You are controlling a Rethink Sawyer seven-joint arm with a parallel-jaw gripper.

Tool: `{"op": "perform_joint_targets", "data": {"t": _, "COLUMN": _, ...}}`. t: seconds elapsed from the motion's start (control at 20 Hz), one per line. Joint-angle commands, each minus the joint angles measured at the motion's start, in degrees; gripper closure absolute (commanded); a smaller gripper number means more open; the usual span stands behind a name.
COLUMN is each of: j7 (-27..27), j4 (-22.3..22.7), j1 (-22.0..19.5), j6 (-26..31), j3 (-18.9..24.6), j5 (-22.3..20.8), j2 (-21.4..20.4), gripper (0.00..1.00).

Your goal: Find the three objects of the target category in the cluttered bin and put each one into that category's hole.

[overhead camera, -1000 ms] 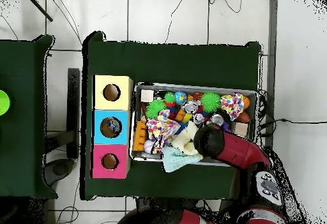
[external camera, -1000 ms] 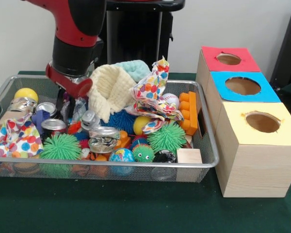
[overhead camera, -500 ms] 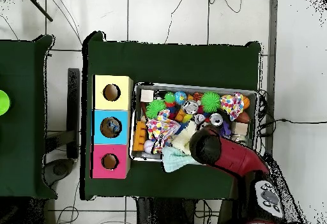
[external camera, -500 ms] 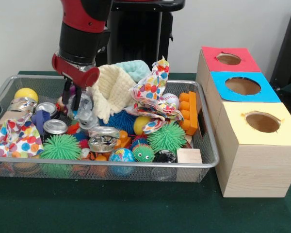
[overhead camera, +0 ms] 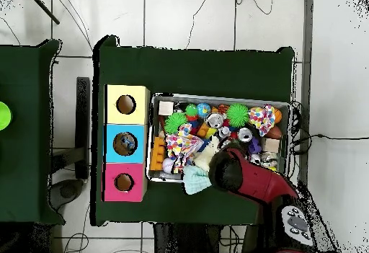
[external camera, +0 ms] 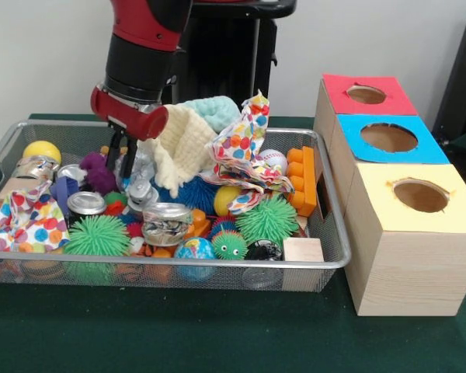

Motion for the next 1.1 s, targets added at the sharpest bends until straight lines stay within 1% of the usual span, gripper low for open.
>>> {"op": "perform_joint_targets", "data": {"t": 0.05, "j7": 4.67, "j4": 1.46, "j1": 0.85, "j6": -5.72, "j3": 4.65, "j5": -4.35, "j2": 1.79, "gripper": 1.00}}
{"op": "perform_joint_targets", "data": {"t": 0.2, "j7": 3.70, "j4": 0.00, "j1": 2.00, "j6": -7.67, "j3": 2.73, "j5": -6.31, "j2": 2.34, "gripper": 1.00}}
{"op": "perform_joint_targets", "data": {"t": 0.35, "j7": 1.31, "j4": -2.02, "j1": 2.51, "j6": -4.73, "j3": 1.83, "j5": -8.27, "j2": 0.86, "gripper": 1.00}}
{"op": "perform_joint_targets", "data": {"t": 0.5, "j7": -1.35, "j4": -2.85, "j1": 3.73, "j6": 0.16, "j3": 1.08, "j5": -10.50, "j2": -3.56, "gripper": 1.00}}
{"op": "perform_joint_targets", "data": {"t": 0.65, "j7": -2.46, "j4": -1.96, "j1": 4.20, "j6": 6.09, "j3": 1.56, "j5": -10.69, "j2": -8.24, "gripper": 1.00}}
{"op": "perform_joint_targets", "data": {"t": 0.85, "j7": -3.24, "j4": -0.87, "j1": 2.18, "j6": 11.10, "j3": 4.83, "j5": -10.52, "j2": -12.27, "gripper": 1.00}}
{"op": "perform_joint_targets", "data": {"t": 0.9, "j7": -3.26, "j4": -0.78, "j1": 1.99, "j6": 12.42, "j3": 5.27, "j5": -10.21, "j2": -12.78, "gripper": 1.00}}
{"op": "perform_joint_targets", "data": {"t": 1.1, "j7": -1.90, "j4": -1.00, "j1": 2.37, "j6": 13.90, "j3": 5.37, "j5": -9.77, "j2": -13.04, "gripper": 1.00}}
